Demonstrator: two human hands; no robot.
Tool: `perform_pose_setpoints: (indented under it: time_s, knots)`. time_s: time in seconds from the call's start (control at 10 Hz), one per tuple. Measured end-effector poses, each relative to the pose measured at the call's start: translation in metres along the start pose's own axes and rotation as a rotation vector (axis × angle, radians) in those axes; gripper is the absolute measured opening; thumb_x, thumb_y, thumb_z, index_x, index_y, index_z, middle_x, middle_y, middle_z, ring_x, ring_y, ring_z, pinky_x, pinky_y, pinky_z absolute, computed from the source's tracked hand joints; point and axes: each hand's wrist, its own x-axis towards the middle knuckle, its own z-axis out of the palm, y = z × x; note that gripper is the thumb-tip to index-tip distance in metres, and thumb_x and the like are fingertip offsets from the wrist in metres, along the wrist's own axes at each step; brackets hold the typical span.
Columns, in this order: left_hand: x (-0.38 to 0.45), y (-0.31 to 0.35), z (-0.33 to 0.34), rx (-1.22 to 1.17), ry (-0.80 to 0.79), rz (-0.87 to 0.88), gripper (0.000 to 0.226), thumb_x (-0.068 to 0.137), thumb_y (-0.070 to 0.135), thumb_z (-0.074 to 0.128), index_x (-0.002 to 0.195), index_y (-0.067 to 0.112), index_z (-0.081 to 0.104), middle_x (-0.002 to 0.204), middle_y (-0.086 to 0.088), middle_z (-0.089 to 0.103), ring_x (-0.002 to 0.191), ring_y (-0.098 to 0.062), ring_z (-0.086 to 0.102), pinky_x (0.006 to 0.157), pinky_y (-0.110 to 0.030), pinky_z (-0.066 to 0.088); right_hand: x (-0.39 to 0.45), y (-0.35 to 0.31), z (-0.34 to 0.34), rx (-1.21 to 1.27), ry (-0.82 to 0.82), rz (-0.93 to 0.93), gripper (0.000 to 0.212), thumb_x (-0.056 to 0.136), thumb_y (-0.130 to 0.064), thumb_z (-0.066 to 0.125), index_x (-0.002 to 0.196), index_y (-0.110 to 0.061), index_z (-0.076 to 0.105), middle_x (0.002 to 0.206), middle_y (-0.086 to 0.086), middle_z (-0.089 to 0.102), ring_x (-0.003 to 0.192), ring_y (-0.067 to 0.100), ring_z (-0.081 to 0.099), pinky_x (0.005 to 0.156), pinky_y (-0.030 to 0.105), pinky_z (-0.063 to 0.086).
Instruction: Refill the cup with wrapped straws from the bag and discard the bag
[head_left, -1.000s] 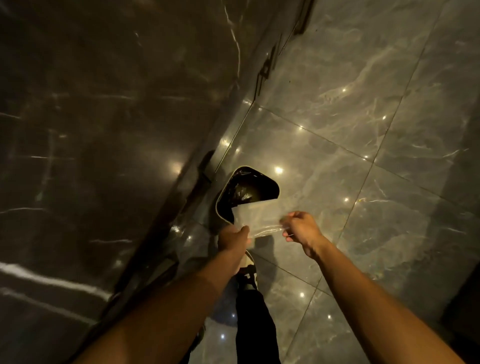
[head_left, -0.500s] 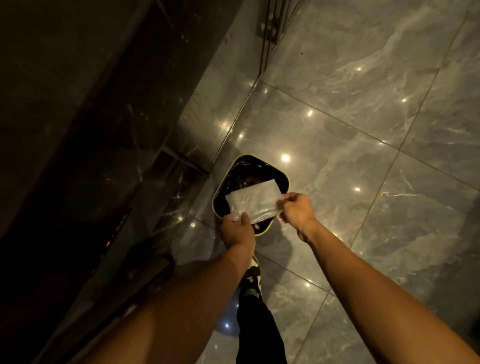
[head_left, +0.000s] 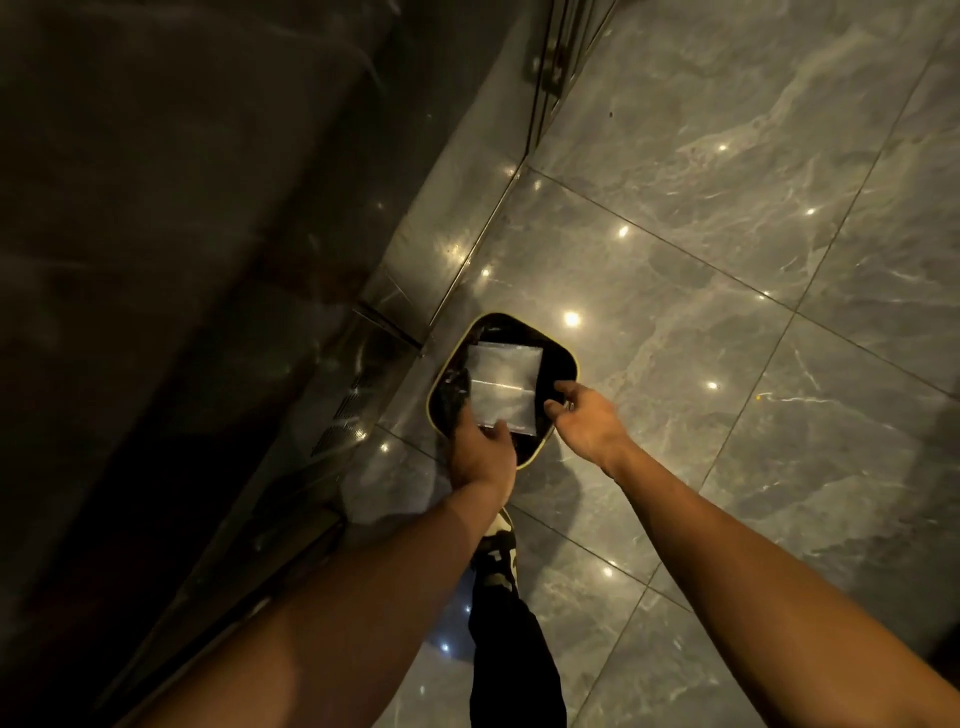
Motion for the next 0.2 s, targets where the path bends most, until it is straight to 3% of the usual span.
perform_pose_setpoints:
  time_s: [0.1, 0.2]
  knots:
    - [-0.020, 0.016, -0.013, 0.174, -0.064, 0.045, 0.056, 0.097, 0.025, 0.060, 0.151, 0.020, 0.044, 0.149, -0.010, 0.056, 0.134, -0.034, 0.056, 0.109, -0.046, 0.049, -0.024, -0.018, -0.010, -0.282, -0.071, -0.126, 0.047, 0.103, -0.025, 0.056, 0.149, -0.013, 0.053, 0.143, 0.018, 0.063, 0.129, 0.037, 0.060, 0.107, 0.043, 0.049]
    - [-0.061, 0.040, -0.041, 0.450, -0.150, 0.092, 0.055, 0.097, 0.031, 0.059, 0.149, 0.018, 0.046, 0.150, -0.012, 0.051, 0.137, -0.035, 0.051, 0.110, -0.048, 0.045, -0.073, -0.050, -0.028, -0.668, -0.182, -0.171, 0.053, 0.101, -0.037, 0.056, 0.151, -0.022, 0.049, 0.152, 0.014, 0.051, 0.138, 0.038, 0.047, 0.114, 0.050, 0.042]
